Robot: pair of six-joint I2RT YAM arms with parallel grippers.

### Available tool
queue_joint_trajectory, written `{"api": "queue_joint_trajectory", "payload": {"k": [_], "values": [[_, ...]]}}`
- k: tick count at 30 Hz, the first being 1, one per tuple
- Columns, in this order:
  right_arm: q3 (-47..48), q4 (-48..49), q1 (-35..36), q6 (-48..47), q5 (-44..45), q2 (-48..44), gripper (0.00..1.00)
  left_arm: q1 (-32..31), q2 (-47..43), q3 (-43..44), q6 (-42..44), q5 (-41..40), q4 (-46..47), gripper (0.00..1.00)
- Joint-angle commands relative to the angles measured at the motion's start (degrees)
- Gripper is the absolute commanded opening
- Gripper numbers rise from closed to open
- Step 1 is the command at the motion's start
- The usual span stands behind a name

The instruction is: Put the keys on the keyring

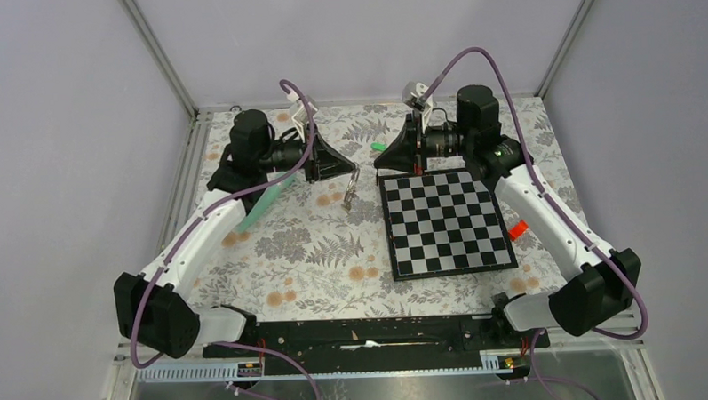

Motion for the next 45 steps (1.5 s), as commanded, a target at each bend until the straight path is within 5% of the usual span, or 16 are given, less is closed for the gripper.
{"api": "queue_joint_trajectory", "payload": {"k": [1, 15, 45], "values": [[2.2, -4.3, -0.1, -7.6, 1.0, -1.2, 0.00, -1.3, 1.8, 2.1, -9.8, -2.2, 3.7, 0.00], [1.5, -11.8, -0.1, -21.5, 3.5, -3.9, 0.00, -4.4, 3.5, 4.5, -26.2, -3.9, 1.9, 0.00], [6.2, -18.7, 5.2, -29.1, 11.4, -1.0, 0.00, -4.7, 7.0, 2.2, -31.6, -1.9, 8.8, 0.00]]}}
